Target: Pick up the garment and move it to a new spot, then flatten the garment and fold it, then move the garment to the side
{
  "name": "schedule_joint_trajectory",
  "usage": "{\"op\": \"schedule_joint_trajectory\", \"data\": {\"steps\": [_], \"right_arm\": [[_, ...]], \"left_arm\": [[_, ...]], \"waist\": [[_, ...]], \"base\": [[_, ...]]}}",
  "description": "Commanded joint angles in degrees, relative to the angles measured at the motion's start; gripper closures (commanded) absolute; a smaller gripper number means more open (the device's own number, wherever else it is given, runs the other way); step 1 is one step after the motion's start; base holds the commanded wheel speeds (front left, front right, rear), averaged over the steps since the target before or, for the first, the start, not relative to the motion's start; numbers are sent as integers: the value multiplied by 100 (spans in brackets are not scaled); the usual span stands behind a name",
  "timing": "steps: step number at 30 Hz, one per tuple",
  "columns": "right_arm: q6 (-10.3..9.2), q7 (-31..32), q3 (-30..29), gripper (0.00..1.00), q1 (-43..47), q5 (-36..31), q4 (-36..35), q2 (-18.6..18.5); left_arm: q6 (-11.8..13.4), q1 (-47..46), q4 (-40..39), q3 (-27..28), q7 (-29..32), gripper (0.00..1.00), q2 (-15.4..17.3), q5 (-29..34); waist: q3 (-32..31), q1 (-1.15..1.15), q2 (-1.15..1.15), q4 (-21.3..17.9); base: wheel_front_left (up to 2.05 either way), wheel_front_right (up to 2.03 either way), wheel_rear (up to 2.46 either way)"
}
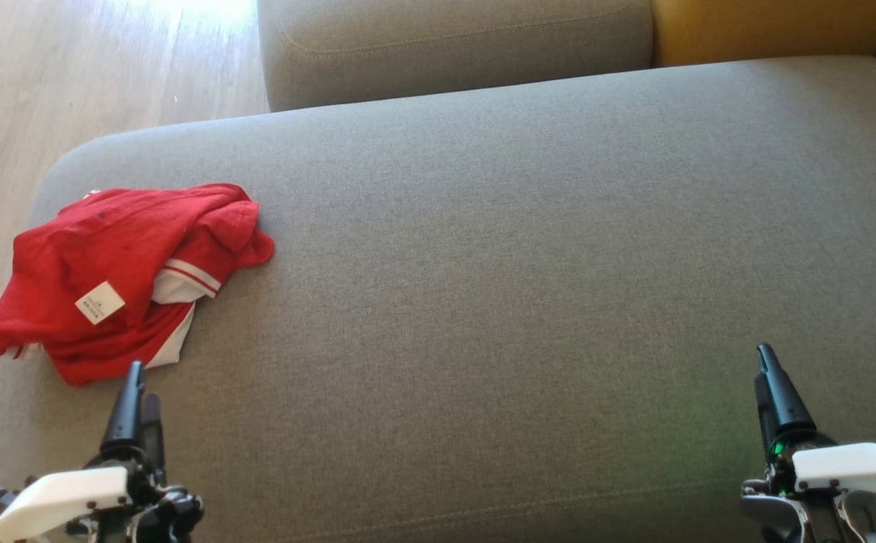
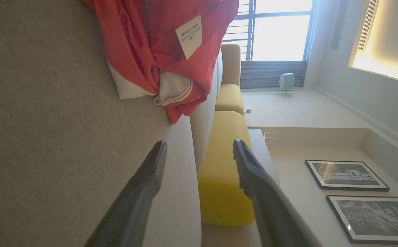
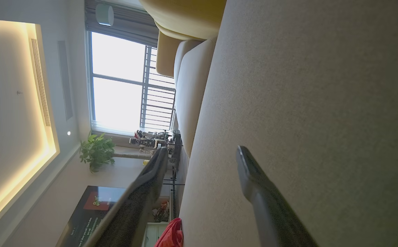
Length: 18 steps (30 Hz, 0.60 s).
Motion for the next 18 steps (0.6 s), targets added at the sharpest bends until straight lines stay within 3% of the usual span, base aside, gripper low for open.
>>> {"op": "schedule_joint_trajectory", "data": {"steps": [1, 8, 18], "right_arm": [[0, -59, -32, 0, -298, -210, -275, -28], [0, -178, -70, 0, -400, -953, -658, -30], [0, -347, 177, 0, -507, -2227, -1154, -32]], "left_arm": [[-26, -281, -244, 148, -61, 0, 56, 87], [-29, -361, -398, 289, -178, 0, 62, 352], [46, -433, -941, 260, -346, 0, 70, 1242]], "waist": [[-4, 0, 0, 0], [-10, 0, 0, -3], [4, 0, 0, -6]], "base": [[0, 0, 0], [0, 0, 0], [0, 0, 0]]}}
